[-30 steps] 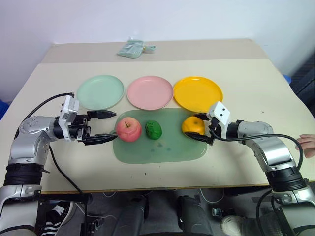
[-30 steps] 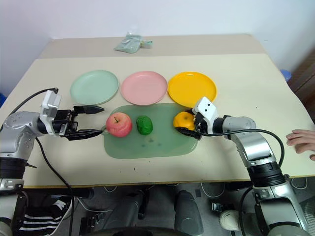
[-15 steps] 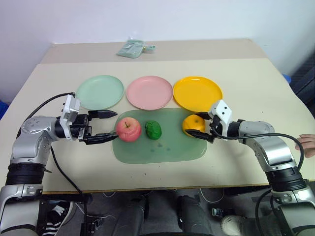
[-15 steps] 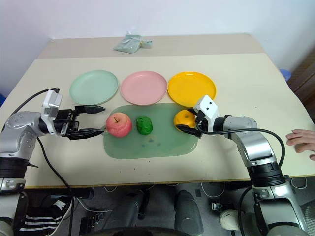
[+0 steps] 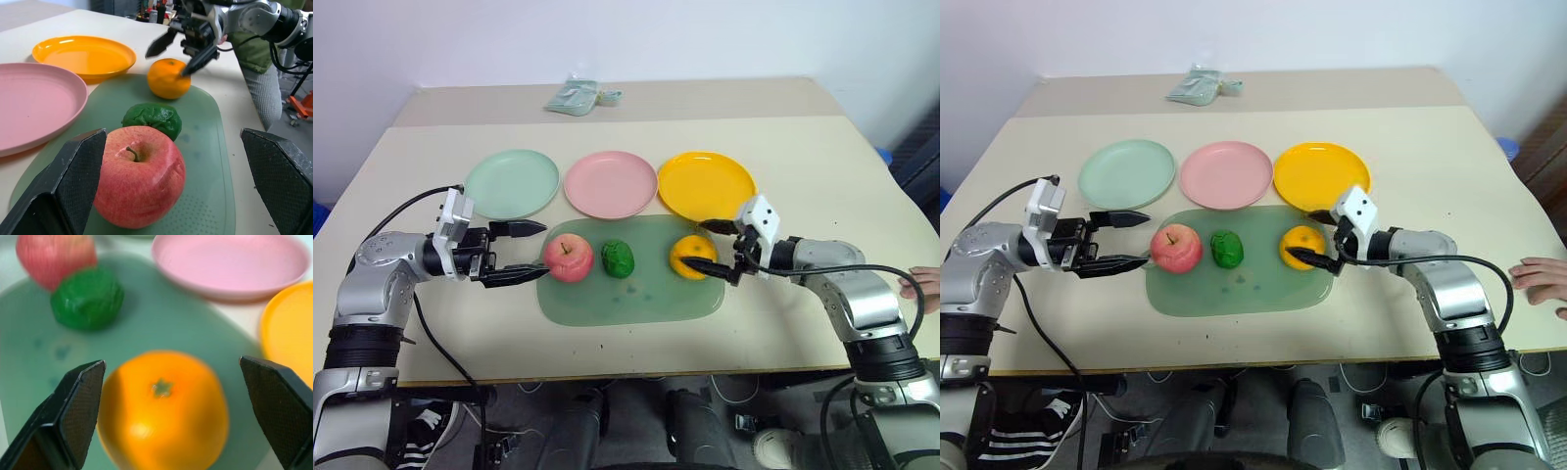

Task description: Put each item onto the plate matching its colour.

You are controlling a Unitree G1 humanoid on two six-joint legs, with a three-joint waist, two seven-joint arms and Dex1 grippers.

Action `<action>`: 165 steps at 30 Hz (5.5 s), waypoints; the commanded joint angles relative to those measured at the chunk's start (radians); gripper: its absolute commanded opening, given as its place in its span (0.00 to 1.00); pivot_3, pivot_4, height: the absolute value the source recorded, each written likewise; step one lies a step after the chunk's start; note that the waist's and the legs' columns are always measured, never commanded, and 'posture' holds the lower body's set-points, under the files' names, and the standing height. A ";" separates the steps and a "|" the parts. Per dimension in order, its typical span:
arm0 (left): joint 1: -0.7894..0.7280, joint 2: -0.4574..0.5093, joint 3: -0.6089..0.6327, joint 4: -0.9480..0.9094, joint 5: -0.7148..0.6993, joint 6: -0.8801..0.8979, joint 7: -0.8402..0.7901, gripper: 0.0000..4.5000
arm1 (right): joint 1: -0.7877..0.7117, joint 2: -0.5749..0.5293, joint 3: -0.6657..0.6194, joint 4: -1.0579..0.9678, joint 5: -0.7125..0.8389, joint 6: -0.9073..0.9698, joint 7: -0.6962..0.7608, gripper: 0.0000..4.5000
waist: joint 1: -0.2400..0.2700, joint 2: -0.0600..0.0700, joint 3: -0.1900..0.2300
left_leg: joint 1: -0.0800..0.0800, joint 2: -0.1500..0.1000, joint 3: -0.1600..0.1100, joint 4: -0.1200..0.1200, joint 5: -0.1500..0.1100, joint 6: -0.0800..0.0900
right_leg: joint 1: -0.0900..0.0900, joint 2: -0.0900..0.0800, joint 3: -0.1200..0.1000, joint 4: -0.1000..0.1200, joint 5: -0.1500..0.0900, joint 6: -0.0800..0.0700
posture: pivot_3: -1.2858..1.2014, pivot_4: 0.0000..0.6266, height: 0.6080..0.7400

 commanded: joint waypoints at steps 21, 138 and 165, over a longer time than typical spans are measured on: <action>-0.044 -0.158 -0.108 0.095 0.233 -0.333 0.121 1.00 | -0.008 -0.012 -0.167 -0.273 0.312 0.104 0.030 1.00 | 0.003 0.000 0.000 | 0.000 0.000 0.000 0.000 0.000 0.000 | 0.000 0.000 0.000 0.000 0.000 0.000 | 0.52 0.24 1.00; -0.418 -0.274 0.144 0.532 0.256 -0.297 0.756 0.57 | 0.013 -0.005 -0.101 -0.246 0.172 -0.078 0.000 1.00 | 0.000 -0.001 0.000 | 0.001 -0.003 -0.003 0.005 -0.001 0.002 | 0.006 -0.001 -0.002 0.000 0.003 0.007 | 0.52 0.24 1.00; -0.515 -0.278 0.131 0.799 0.391 -0.504 1.027 0.99 | -0.066 0.147 -0.022 -0.123 -0.018 -0.152 -0.212 1.00 | -0.002 -0.002 0.000 | 0.001 -0.006 -0.003 0.005 -0.001 0.002 | 0.005 0.000 -0.002 0.001 0.004 0.007 | 0.52 0.24 1.00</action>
